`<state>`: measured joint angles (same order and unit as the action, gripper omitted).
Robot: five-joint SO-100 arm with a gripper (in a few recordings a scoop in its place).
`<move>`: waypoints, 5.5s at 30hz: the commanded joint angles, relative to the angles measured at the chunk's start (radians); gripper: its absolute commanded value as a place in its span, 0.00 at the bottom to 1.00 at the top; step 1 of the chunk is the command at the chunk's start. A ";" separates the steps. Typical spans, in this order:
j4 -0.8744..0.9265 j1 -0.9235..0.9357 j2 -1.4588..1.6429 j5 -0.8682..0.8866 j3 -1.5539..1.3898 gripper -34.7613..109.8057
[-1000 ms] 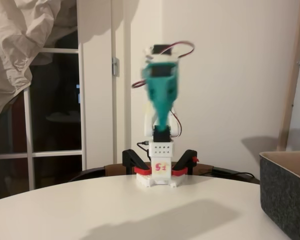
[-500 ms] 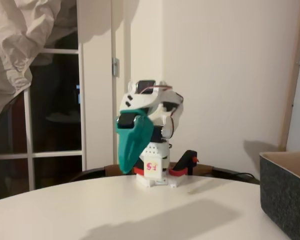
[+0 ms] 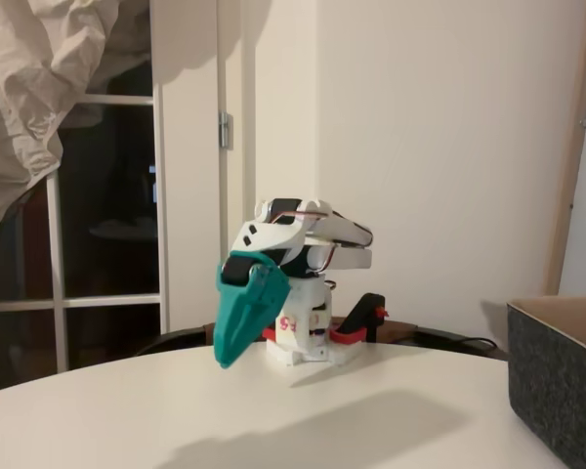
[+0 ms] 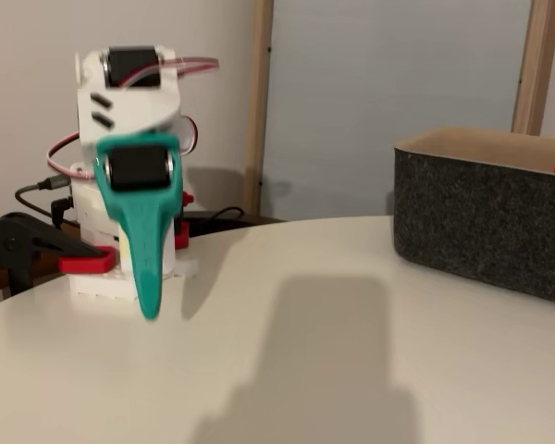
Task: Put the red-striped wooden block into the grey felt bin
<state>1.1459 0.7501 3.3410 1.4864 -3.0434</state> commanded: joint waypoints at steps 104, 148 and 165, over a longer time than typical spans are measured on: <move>0.009 0.029 0.038 0.012 -0.078 0.24; 0.009 0.029 0.038 0.012 -0.078 0.24; 0.009 0.029 0.038 0.012 -0.078 0.24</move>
<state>1.1459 0.7578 3.3487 1.4895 -3.1078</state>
